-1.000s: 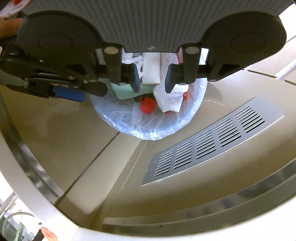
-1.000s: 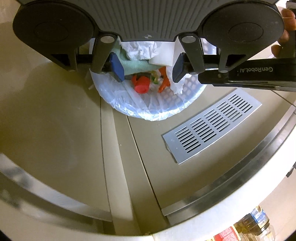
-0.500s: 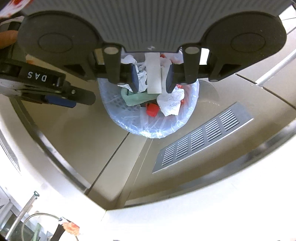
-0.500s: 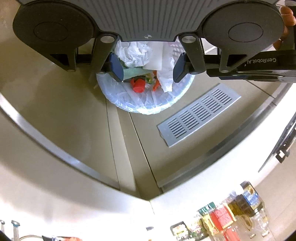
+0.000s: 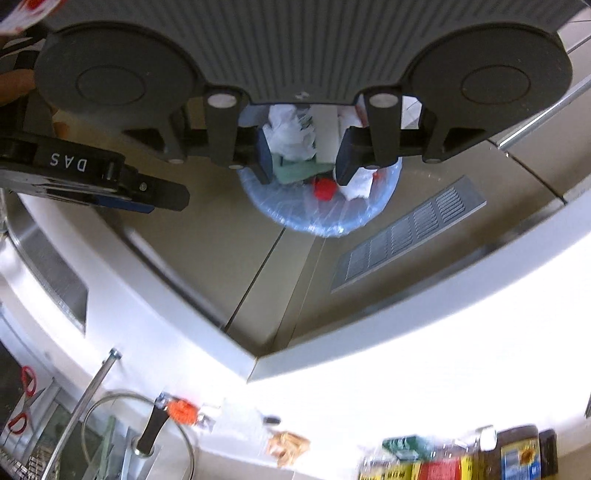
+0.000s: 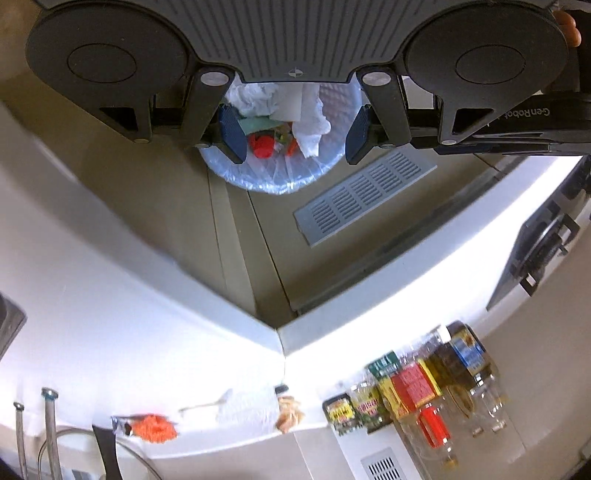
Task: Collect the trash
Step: 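Raise both tools back toward the bubble wrap on the counter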
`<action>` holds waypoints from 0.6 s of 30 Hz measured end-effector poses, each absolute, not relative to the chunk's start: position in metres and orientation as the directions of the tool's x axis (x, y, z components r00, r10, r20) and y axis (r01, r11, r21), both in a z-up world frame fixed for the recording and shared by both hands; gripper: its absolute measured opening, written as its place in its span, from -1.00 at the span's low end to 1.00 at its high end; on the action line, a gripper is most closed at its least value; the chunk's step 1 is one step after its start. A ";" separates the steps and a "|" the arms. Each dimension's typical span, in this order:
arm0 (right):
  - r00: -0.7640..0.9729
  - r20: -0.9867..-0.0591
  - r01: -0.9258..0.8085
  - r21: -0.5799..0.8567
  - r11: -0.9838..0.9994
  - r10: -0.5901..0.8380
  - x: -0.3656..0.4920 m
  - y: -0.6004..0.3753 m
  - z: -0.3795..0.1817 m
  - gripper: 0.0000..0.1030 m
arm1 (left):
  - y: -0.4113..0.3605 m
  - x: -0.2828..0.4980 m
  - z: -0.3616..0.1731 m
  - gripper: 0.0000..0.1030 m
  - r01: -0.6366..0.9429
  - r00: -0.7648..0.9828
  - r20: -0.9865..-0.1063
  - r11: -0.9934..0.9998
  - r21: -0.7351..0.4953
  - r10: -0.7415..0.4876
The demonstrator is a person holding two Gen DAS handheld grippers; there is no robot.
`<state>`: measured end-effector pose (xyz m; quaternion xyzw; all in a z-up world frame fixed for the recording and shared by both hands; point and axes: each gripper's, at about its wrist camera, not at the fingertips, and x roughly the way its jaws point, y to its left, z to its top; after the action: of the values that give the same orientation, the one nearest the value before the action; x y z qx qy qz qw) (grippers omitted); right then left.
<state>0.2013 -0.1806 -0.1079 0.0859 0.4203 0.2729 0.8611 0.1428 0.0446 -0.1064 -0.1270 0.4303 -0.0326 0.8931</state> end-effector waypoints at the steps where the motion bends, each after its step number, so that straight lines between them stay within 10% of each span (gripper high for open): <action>1: 0.500 -0.675 -0.398 0.378 0.836 0.543 0.204 -0.183 -0.104 0.16 | 0.045 0.144 -0.102 -0.35 -0.048 0.637 -0.752 0.964 -0.260 -0.171; 18: 0.571 -0.592 -0.429 0.376 0.821 0.569 0.296 -0.226 -0.060 0.16 | 0.029 0.205 -0.048 -0.32 -0.088 0.752 -0.652 0.964 -0.250 -0.100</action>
<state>0.2956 -0.2260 -0.0600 0.0954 0.3665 0.2832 0.8811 0.2053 0.0291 -0.0481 -0.1337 0.3523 -0.0034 0.9263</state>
